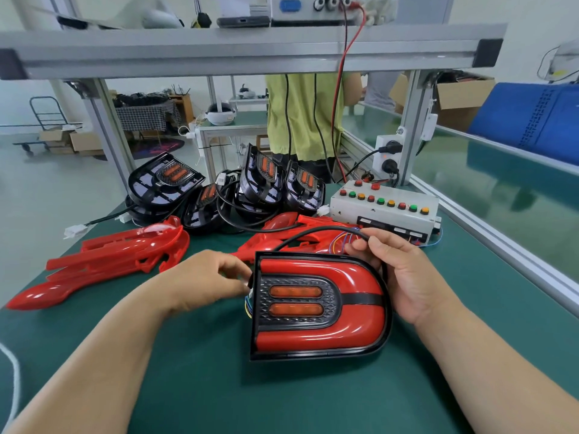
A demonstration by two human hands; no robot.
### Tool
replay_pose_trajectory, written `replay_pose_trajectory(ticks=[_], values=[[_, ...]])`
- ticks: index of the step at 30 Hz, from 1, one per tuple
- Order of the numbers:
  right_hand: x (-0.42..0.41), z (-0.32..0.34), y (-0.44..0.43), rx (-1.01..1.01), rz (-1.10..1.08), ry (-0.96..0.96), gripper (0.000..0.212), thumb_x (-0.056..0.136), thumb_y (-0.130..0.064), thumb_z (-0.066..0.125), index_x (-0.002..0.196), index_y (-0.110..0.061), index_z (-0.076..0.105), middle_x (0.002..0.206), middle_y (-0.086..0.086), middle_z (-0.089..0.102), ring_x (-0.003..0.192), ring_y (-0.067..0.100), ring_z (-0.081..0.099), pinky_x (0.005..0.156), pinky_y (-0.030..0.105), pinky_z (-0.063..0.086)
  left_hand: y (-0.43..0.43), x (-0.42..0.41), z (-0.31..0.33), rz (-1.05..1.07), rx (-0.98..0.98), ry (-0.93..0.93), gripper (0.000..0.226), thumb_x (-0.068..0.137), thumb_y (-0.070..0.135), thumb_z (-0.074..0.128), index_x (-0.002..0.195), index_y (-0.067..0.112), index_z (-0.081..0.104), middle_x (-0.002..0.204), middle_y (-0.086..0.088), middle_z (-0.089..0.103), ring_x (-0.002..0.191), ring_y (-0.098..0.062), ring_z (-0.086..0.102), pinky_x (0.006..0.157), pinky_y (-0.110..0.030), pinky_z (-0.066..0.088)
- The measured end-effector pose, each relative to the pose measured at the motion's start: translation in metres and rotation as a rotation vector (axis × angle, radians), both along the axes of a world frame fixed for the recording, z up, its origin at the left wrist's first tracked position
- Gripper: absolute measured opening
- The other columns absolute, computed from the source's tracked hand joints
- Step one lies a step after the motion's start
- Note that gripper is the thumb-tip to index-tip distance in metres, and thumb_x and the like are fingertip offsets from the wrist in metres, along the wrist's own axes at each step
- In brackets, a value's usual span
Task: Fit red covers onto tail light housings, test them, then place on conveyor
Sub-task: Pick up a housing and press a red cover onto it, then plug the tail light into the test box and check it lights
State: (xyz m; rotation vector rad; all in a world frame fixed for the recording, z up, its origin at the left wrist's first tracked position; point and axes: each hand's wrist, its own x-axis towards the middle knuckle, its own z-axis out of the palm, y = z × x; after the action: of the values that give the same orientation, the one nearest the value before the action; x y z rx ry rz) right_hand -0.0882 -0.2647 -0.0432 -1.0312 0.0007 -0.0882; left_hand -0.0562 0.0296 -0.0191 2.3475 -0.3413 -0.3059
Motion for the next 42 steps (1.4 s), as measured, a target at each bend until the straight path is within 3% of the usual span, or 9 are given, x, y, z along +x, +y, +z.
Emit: replay_pose_trajectory(ticks=[4,7,11,20,23,27,30,33,42], values=[[0.000,0.000,0.001,0.010,-0.009,0.021,0.016,0.089,-0.003,0.058,0.100,-0.007,0.070,0.079,0.009,0.074,0.081,0.019,0.075,0.066,0.028,0.060,0.001,-0.001,-0.002,-0.082,0.158,-0.007,0.035,0.075,0.029,0.083,0.103,0.048,0.070,0.107,0.008,0.054,0.084,-0.005,0.058,0.080,-0.021,0.049],[0.000,0.002,0.001,0.003,-0.021,0.041,0.016,0.092,-0.002,0.056,0.098,-0.008,0.070,0.078,0.009,0.074,0.079,0.020,0.075,0.066,0.028,0.060,-0.002,0.002,-0.009,-0.041,0.186,-0.114,0.027,0.079,0.016,0.080,0.095,0.036,0.069,0.107,0.008,0.054,0.089,-0.013,0.059,0.087,-0.031,0.051],[-0.002,0.004,0.001,0.018,-0.026,0.073,0.015,0.093,-0.001,0.056,0.097,-0.008,0.070,0.075,0.009,0.073,0.074,0.019,0.075,0.063,0.028,0.060,0.006,0.008,-0.010,0.038,0.069,-0.159,0.016,0.081,0.022,0.076,0.085,0.033,0.064,0.088,0.001,0.071,0.079,-0.017,0.063,0.083,-0.045,0.051],[-0.002,0.001,0.009,-0.243,-0.071,0.070,0.017,0.093,0.000,0.059,0.090,-0.012,0.070,0.077,0.008,0.074,0.070,0.017,0.069,0.071,0.030,0.060,-0.006,0.010,-0.006,0.492,-0.284,-0.483,0.009,0.089,0.041,0.063,0.087,0.041,0.054,0.079,0.021,0.067,0.070,-0.002,0.064,0.059,-0.030,0.044],[-0.002,0.001,0.010,-0.258,-0.085,0.043,0.023,0.092,-0.006,0.063,0.077,-0.018,0.075,0.084,0.012,0.075,0.081,0.019,0.070,0.087,0.036,0.056,-0.020,0.008,-0.002,0.510,-0.391,-0.581,0.011,0.091,0.040,0.061,0.088,0.041,0.050,0.078,0.008,0.065,0.067,-0.002,0.060,0.056,-0.029,0.043],[-0.002,0.001,0.010,-0.493,-0.206,-0.036,0.021,0.093,-0.017,0.066,0.076,-0.023,0.078,0.083,0.007,0.074,0.078,0.013,0.062,0.081,0.032,0.052,-0.036,0.005,0.009,0.425,-0.515,-0.654,0.020,0.088,0.030,0.068,0.090,0.045,0.055,0.083,0.013,0.064,0.071,-0.004,0.059,0.064,-0.023,0.048],[-0.005,0.002,0.009,-0.595,-0.257,-0.109,0.023,0.089,-0.015,0.070,0.074,-0.031,0.078,0.075,-0.010,0.073,0.070,-0.001,0.061,0.072,0.017,0.051,-0.047,0.006,0.020,0.394,-0.708,-0.578,0.020,0.084,0.020,0.075,0.092,0.036,0.066,0.079,0.019,0.068,0.071,0.004,0.060,0.069,-0.012,0.049],[-0.005,0.002,0.008,-0.657,-0.320,-0.151,0.022,0.087,-0.014,0.073,0.073,-0.031,0.078,0.078,-0.015,0.073,0.071,-0.006,0.063,0.070,0.009,0.049,-0.057,0.012,0.029,0.353,-0.931,-0.347,0.017,0.084,0.012,0.075,0.096,0.024,0.073,0.082,0.014,0.072,0.080,0.000,0.065,0.084,-0.022,0.050],[0.016,-0.006,-0.031,-0.384,-0.731,0.116,0.020,0.093,-0.006,0.058,0.096,-0.020,0.073,0.077,-0.008,0.066,0.067,0.004,0.057,0.068,0.020,0.048,-0.073,0.018,0.010,0.257,-0.656,-0.426,0.032,0.098,0.016,0.054,0.102,0.047,0.059,0.089,0.012,0.075,0.084,-0.002,0.070,0.086,-0.029,0.051]])
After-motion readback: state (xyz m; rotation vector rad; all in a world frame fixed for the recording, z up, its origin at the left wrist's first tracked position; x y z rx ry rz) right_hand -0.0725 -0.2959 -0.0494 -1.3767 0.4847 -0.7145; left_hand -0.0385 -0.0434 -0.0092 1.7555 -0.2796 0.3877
